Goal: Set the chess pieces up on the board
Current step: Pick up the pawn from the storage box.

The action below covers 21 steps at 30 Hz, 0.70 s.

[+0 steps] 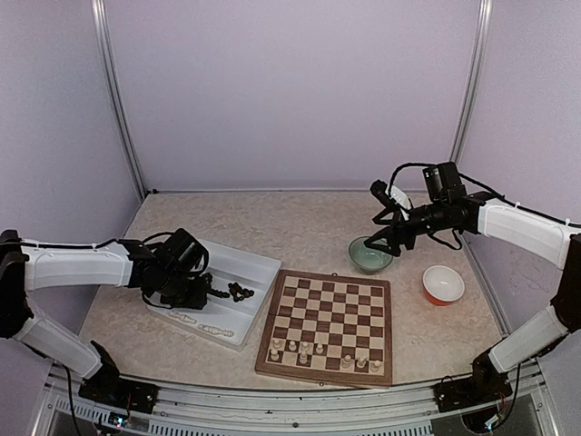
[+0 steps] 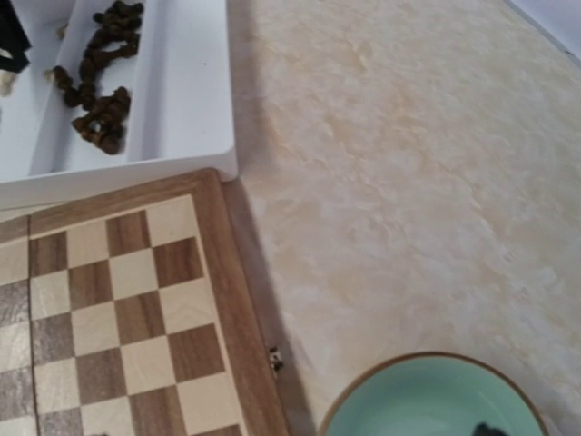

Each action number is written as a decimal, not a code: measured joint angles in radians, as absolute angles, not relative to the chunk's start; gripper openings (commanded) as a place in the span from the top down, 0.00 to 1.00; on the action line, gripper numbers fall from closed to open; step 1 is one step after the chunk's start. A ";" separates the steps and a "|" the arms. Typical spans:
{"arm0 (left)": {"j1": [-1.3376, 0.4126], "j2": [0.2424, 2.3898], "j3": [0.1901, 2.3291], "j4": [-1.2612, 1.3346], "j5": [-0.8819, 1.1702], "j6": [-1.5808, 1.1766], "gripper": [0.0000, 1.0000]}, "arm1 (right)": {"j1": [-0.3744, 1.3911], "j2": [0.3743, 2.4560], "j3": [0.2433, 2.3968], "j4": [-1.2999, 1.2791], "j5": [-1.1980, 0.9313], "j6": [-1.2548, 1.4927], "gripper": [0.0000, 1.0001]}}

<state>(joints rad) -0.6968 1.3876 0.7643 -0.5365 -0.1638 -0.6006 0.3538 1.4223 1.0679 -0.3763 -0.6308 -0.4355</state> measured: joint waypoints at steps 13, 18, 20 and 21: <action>-0.680 1.485 0.735 -0.408 -0.191 -0.544 0.62 | 0.354 1.445 1.068 -0.401 -0.678 -0.456 0.16; -0.680 1.542 0.736 -0.386 -0.196 -0.512 0.63 | 0.354 1.445 1.068 -0.403 -0.685 -0.460 0.16; -0.683 1.548 0.742 -0.382 -0.196 -0.502 0.65 | 0.354 1.446 1.068 -0.403 -0.691 -0.463 0.16; -0.686 1.550 0.743 -0.382 -0.197 -0.498 0.67 | 0.354 1.448 1.068 -0.404 -0.694 -0.464 0.16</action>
